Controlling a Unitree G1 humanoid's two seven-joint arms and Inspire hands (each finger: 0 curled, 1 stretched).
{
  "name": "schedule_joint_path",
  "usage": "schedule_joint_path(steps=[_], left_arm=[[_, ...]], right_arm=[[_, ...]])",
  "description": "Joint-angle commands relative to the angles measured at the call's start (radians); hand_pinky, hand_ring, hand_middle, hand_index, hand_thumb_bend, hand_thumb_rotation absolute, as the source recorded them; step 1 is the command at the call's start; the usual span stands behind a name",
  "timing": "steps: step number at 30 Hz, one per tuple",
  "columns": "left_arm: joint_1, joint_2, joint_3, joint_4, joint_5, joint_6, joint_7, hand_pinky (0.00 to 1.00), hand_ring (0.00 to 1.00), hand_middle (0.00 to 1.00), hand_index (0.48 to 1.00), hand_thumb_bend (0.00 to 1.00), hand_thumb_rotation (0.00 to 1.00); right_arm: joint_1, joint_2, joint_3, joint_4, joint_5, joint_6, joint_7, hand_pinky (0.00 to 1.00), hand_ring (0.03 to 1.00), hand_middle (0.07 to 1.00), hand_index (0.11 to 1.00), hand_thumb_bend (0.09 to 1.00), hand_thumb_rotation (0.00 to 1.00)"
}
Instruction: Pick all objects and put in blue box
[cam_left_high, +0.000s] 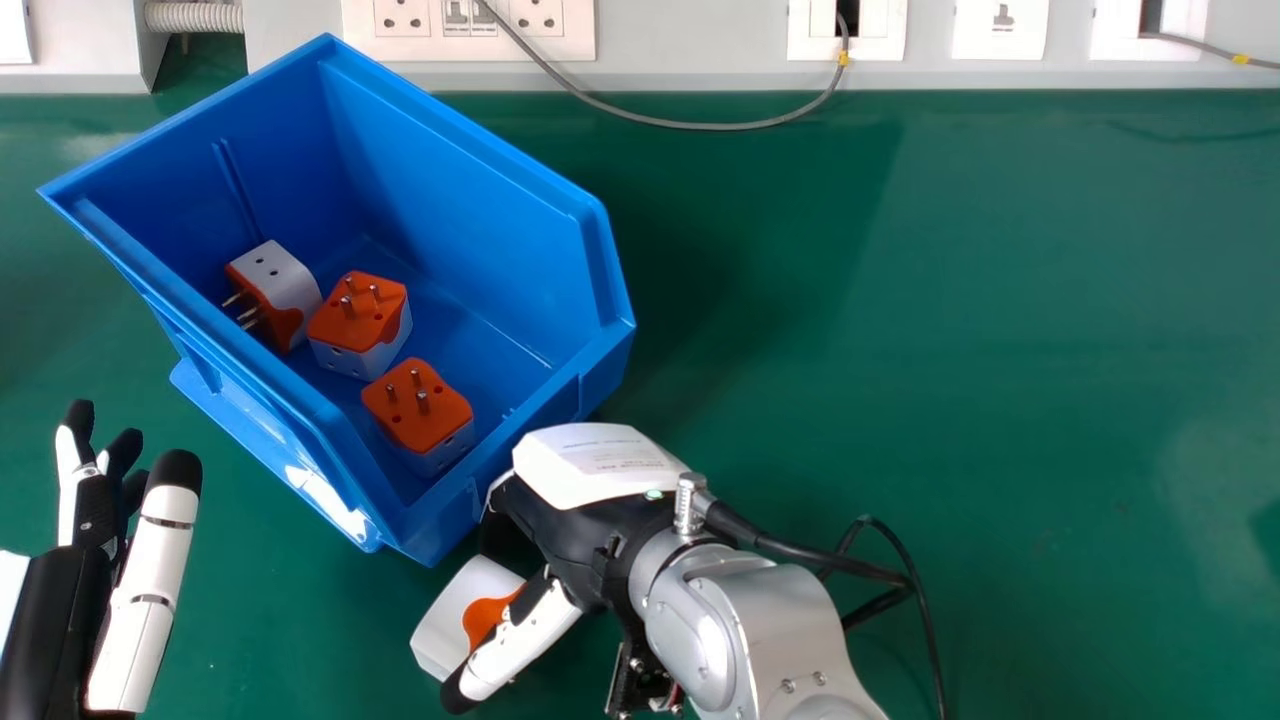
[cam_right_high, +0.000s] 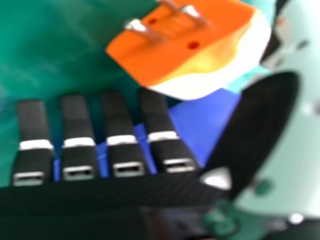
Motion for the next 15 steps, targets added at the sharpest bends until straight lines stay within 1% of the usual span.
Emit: schedule_joint_path(steps=[1,2,7,9,15], left_arm=[[0.0,0.006,0.009,-0.033,-0.008,0.005,0.0,0.92,0.98,1.0,1.0,0.46,1.0],[0.0,0.006,0.009,-0.035,-0.008,0.007,0.001,0.92,0.98,1.0,1.0,0.46,1.0],[-0.006,0.009,0.011,-0.03,-0.003,0.006,0.0,0.92,0.98,1.0,1.0,0.46,1.0],[-0.005,0.009,0.012,-0.034,-0.001,0.008,0.0,0.92,0.98,1.0,1.0,0.47,1.0],[-0.01,0.008,0.007,-0.038,0.002,0.011,0.001,0.92,0.98,1.0,1.0,0.47,1.0]], right_arm=[[0.037,-0.007,0.015,-0.001,0.035,0.013,0.061,0.61,0.686,0.73,0.73,0.808,0.42],[0.037,-0.007,0.017,-0.003,0.033,0.014,0.063,0.61,0.686,0.73,0.73,0.808,0.42],[0.022,-0.007,0.04,0.013,0.022,0.001,0.072,0.61,0.702,0.754,0.754,0.832,0.42],[0.013,-0.009,0.049,0.015,0.015,-0.002,0.085,0.61,0.698,0.752,0.756,0.839,0.42],[0.008,-0.005,0.06,-0.012,0.002,0.01,0.115,0.58,0.676,0.747,0.755,0.841,0.43]])
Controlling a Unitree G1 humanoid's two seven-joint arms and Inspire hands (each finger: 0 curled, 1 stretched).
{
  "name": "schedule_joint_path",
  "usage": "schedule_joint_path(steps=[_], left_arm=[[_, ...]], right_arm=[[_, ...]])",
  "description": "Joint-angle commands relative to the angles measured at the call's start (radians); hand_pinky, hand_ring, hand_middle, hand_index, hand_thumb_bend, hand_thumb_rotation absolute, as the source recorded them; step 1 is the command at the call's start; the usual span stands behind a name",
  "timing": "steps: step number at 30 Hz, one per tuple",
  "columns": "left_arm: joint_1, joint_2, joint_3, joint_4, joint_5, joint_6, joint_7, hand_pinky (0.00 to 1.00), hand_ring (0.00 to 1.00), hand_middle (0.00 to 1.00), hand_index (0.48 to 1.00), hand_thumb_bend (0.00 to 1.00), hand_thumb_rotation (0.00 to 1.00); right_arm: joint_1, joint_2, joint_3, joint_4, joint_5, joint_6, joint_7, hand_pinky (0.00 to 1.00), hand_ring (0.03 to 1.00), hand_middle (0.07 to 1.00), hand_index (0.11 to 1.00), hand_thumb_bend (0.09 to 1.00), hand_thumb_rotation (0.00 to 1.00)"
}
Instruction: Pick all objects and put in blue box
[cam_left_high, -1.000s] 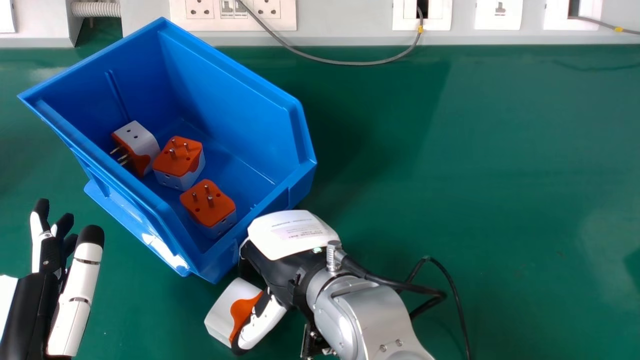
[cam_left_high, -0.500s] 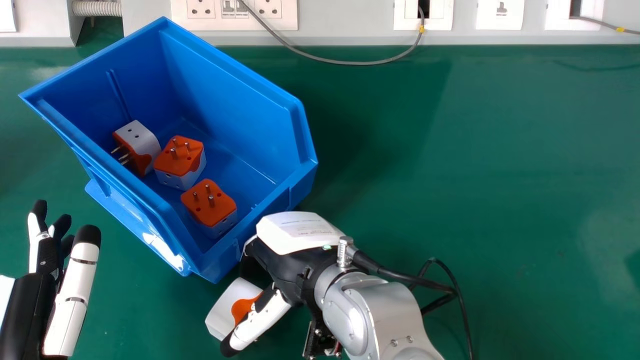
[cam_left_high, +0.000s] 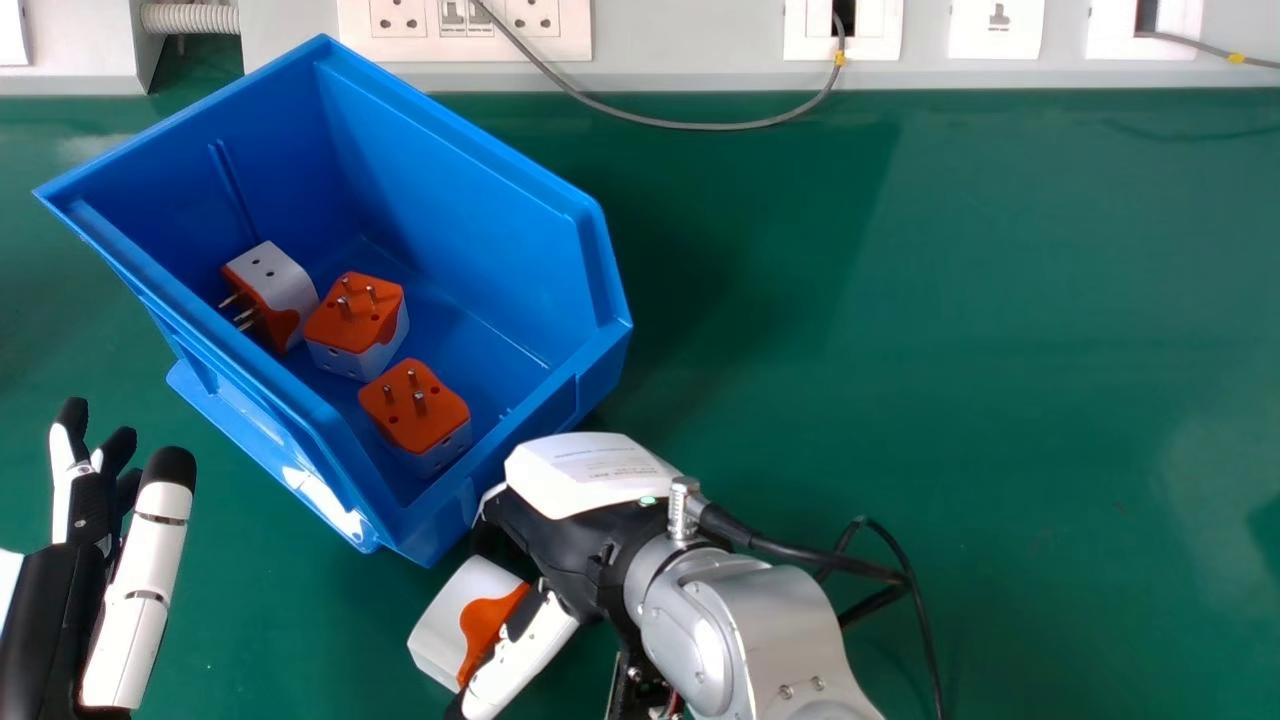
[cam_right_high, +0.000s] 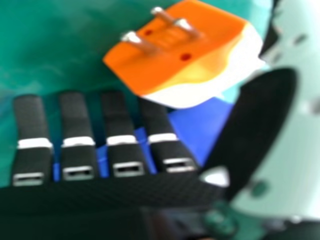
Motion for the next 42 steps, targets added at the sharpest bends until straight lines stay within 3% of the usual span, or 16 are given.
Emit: schedule_joint_path(steps=[1,7,15,18,21,30,31,36,39,42], left_arm=[[-0.003,0.007,0.001,-0.031,0.001,-0.006,0.001,0.92,0.98,1.0,1.0,0.47,1.0],[-0.005,0.001,-0.01,-0.044,0.009,0.005,0.006,0.92,0.98,1.0,1.0,0.47,1.0],[-0.012,-0.003,-0.031,-0.062,0.018,0.025,0.012,0.92,0.97,0.99,1.0,0.47,1.0],[-0.015,-0.003,-0.031,-0.062,0.015,0.029,0.01,0.92,0.97,0.99,1.0,0.47,1.0],[-0.02,-0.004,-0.037,-0.07,0.02,0.037,0.012,0.92,0.97,0.99,1.0,0.46,1.0],[-0.02,-0.002,-0.039,-0.073,0.021,0.034,0.009,0.92,0.98,0.99,1.0,0.46,1.0],[-0.02,-0.002,-0.039,-0.075,0.022,0.035,0.009,0.92,0.98,0.99,1.0,0.46,1.0],[-0.018,-0.003,-0.04,-0.079,0.022,0.038,0.008,0.92,0.98,0.99,1.0,0.45,1.0],[-0.017,-0.003,-0.042,-0.084,0.026,0.04,0.009,0.91,0.98,0.99,1.0,0.45,1.0],[-0.018,-0.003,-0.044,-0.086,0.028,0.041,0.01,0.91,0.98,0.99,1.0,0.45,1.0]], right_arm=[[0.032,0.003,0.029,-0.003,0.022,0.007,0.055,0.57,0.674,0.748,0.755,0.841,0.43],[0.031,0.018,0.037,0.015,0.021,0.01,0.04,0.52,0.631,0.73,0.752,0.839,0.43],[0.028,0.011,0.047,0.007,0.007,-0.006,0.018,0.51,0.626,0.733,0.74,0.827,0.44],[0.031,0.012,0.046,0.009,0.007,-0.008,0.01,0.5,0.618,0.725,0.73,0.826,0.44],[0.035,0.016,0.041,0.012,0.013,-0.008,0.003,0.5,0.614,0.72,0.726,0.826,0.44],[0.091,0.028,0.024,0.029,0.069,-0.016,-0.177,0.47,0.584,0.691,0.706,0.811,0.43],[0.09,0.021,0.026,0.033,0.071,-0.021,-0.187,0.39,0.496,0.647,0.662,0.754,0.35],[0.077,0.015,0.04,0.064,0.061,-0.022,-0.199,0.33,0.425,0.611,0.627,0.708,0.28],[0.077,0.006,0.041,0.067,0.064,-0.029,-0.201,0.19,0.281,0.542,0.559,0.618,0.14],[0.075,-0.002,0.044,0.073,0.066,-0.035,-0.198,0.15,0.228,0.516,0.533,0.585,0.09]])
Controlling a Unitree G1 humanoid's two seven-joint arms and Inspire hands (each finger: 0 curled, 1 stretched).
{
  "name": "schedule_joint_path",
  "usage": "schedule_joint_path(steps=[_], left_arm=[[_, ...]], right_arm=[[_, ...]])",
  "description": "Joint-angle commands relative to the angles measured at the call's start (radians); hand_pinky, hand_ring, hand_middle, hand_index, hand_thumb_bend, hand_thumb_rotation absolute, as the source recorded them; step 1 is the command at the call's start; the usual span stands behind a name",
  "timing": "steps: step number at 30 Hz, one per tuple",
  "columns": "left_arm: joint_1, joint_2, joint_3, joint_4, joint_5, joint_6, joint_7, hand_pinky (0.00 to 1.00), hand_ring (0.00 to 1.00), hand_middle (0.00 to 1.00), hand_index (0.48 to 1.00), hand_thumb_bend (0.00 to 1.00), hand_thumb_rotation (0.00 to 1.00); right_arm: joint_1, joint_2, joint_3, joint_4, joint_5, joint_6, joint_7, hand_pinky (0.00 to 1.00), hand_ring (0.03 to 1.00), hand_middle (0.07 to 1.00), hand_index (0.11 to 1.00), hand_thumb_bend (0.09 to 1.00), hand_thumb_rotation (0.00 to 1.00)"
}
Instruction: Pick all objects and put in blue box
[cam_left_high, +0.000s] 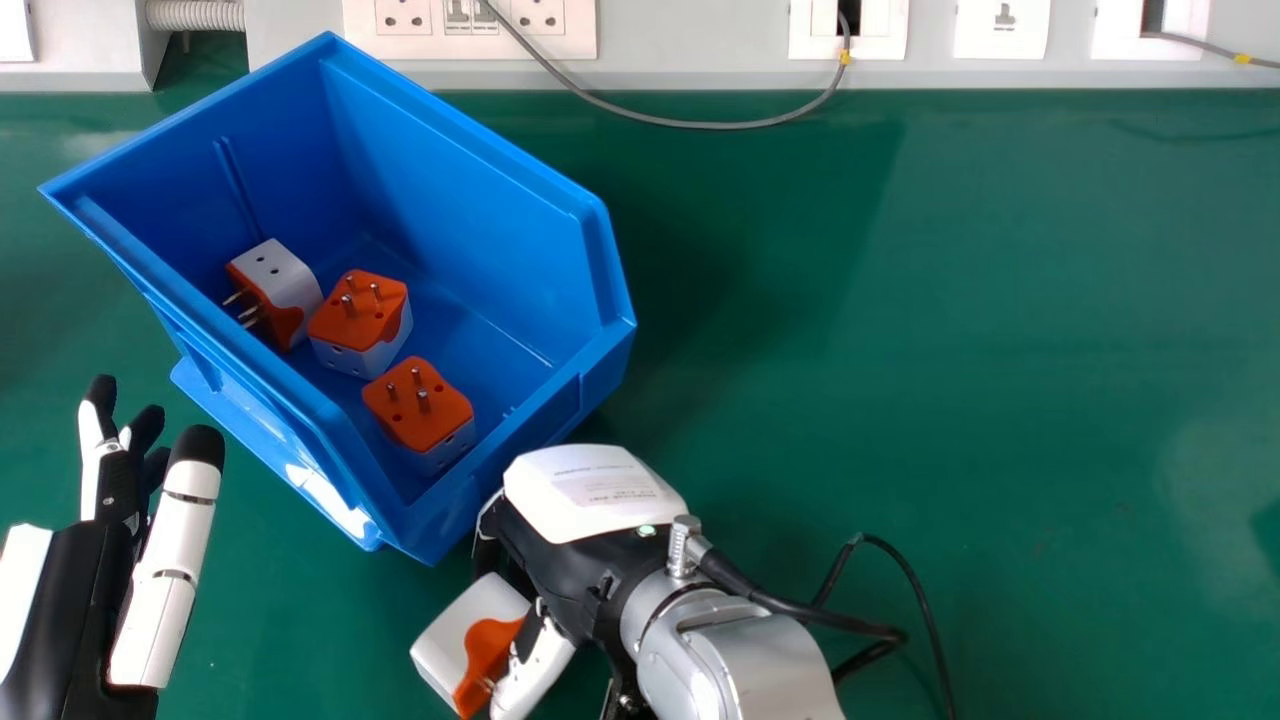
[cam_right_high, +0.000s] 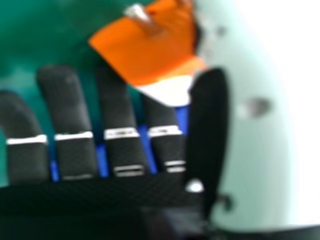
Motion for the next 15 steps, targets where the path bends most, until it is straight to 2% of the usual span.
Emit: schedule_joint_path(steps=[1,6,15], left_arm=[[0.001,0.003,-0.005,-0.031,0.008,-0.003,0.005,0.91,0.97,0.99,1.0,0.45,1.0],[0.002,0.005,-0.002,-0.03,0.004,-0.003,0.003,0.9,0.97,0.99,1.0,0.45,0.99],[0.006,0.007,0.001,-0.034,0.001,0.0,-0.001,0.9,0.97,0.99,1.0,0.45,0.99]], right_arm=[[0.011,-0.002,0.01,0.018,0.011,-0.006,0.024,0.13,0.209,0.507,0.524,0.573,0.07],[0.004,-0.016,0.013,0.013,-0.002,-0.017,0.037,0.08,0.151,0.485,0.503,0.544,0.03],[0.008,-0.026,0.004,0.015,0.0,-0.05,0.015,0.05,0.12,0.475,0.491,0.531,0.01]])
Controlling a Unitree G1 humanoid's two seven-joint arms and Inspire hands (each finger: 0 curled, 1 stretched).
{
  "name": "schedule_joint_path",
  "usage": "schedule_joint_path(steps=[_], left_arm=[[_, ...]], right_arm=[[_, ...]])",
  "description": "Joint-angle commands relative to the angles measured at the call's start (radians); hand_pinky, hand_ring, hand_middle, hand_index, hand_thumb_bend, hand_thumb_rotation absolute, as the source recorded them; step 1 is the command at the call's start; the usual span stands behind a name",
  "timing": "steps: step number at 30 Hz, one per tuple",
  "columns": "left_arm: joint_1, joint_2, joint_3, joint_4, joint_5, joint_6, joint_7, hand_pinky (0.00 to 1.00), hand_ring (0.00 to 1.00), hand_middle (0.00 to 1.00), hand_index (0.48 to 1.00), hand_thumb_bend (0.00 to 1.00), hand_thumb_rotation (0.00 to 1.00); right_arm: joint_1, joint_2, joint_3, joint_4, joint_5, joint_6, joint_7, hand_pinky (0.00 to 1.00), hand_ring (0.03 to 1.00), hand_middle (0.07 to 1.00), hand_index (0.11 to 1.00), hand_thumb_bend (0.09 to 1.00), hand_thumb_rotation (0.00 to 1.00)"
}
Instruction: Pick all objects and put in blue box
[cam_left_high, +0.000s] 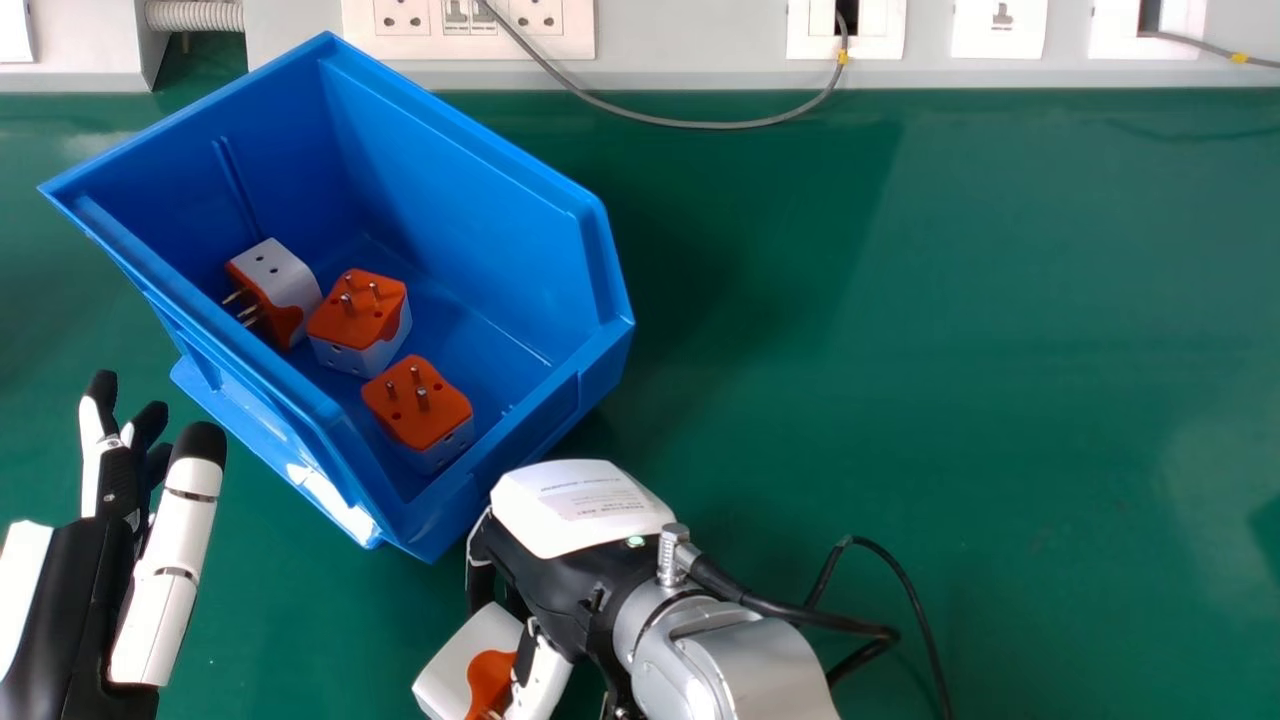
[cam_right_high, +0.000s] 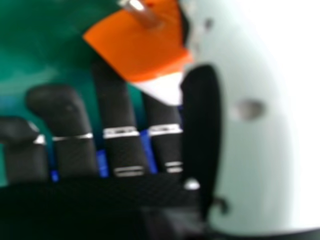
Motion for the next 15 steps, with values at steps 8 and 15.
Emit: schedule_joint_path(steps=[8,15], left_arm=[[0.004,0.007,0.006,-0.024,0.0,-0.005,0.001,0.9,0.97,0.99,1.0,0.45,0.99],[0.008,0.005,0.007,-0.027,-0.007,-0.011,-0.002,0.9,0.97,0.99,1.0,0.45,0.99]], right_arm=[[0.026,-0.03,-0.044,0.003,0.046,-0.046,-0.021,0.04,0.112,0.471,0.486,0.527,0.0],[0.087,-0.047,-0.112,-0.095,0.096,-0.037,-0.041,0.04,0.113,0.47,0.484,0.526,0.0]])
